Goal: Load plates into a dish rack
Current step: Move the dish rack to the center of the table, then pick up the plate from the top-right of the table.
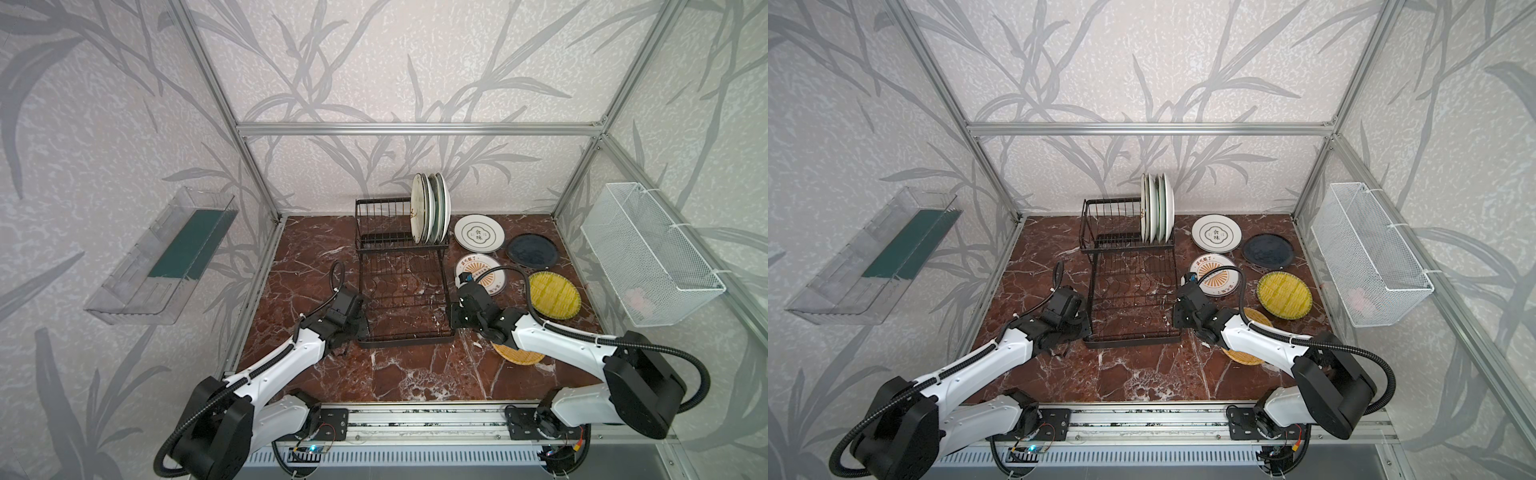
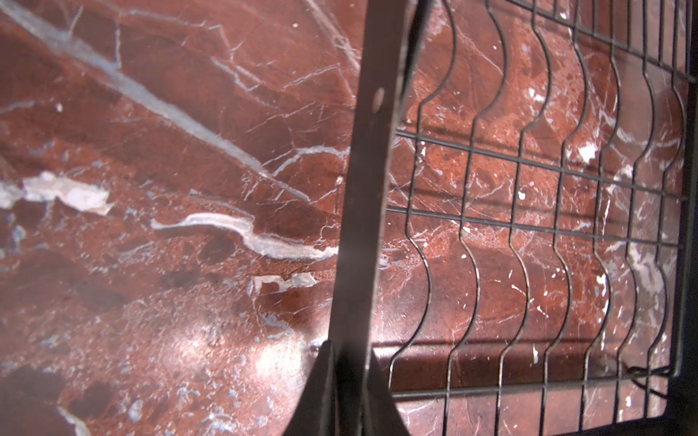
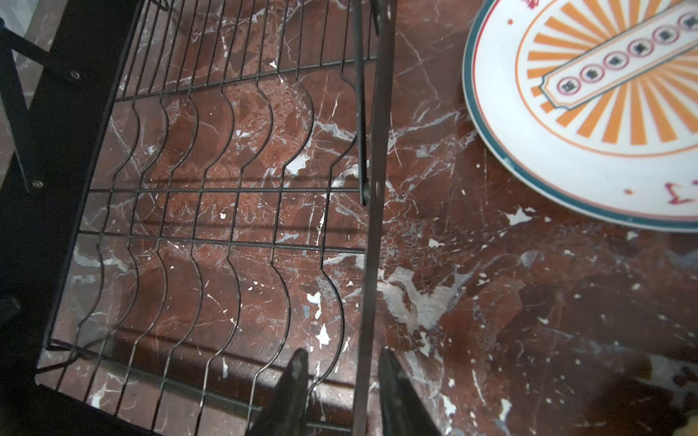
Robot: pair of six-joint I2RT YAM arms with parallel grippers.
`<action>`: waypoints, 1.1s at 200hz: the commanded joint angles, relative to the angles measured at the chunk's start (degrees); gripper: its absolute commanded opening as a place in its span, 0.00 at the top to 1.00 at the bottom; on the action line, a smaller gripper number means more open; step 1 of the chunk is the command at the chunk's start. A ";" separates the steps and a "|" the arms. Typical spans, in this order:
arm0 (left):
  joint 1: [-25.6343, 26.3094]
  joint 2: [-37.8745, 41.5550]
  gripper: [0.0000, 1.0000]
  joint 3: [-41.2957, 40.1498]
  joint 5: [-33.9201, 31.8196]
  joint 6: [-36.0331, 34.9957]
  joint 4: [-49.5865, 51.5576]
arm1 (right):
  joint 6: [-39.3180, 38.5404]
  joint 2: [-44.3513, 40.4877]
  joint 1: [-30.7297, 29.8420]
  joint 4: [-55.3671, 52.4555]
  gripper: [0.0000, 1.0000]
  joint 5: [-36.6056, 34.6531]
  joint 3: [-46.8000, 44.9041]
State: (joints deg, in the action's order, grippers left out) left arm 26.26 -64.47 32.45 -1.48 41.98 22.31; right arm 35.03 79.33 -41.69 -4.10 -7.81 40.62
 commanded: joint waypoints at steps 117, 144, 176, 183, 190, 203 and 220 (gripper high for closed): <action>-2.36 14.11 0.14 8.29 -3.13 -0.75 14.46 | -5.87 -14.53 10.89 -4.51 0.21 2.67 0.05; -2.97 18.93 0.06 12.44 -3.82 -4.48 16.50 | -4.80 -16.65 18.74 -1.75 0.16 7.21 -1.82; -3.08 21.49 0.01 15.28 0.78 -10.05 11.50 | -1.85 -10.73 26.57 4.64 0.08 10.91 -0.24; -3.06 21.62 0.01 15.42 2.69 -10.94 9.63 | -0.71 -8.55 28.29 6.81 0.07 11.88 0.24; -3.06 21.45 0.01 15.45 5.26 -11.57 7.62 | 0.44 -6.10 30.03 8.97 0.07 12.49 1.06; -3.06 20.48 0.01 15.46 11.18 -12.57 3.90 | 3.72 -0.57 33.24 12.54 0.07 14.81 3.27; -3.13 18.18 0.01 14.96 19.19 -13.07 -0.33 | 6.25 6.58 36.21 17.70 0.08 16.59 6.64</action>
State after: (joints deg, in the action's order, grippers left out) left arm 23.44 -43.83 46.89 5.72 32.42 29.28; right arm 35.70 78.35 -9.26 3.38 4.58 42.28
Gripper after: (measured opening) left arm 0.991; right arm 0.928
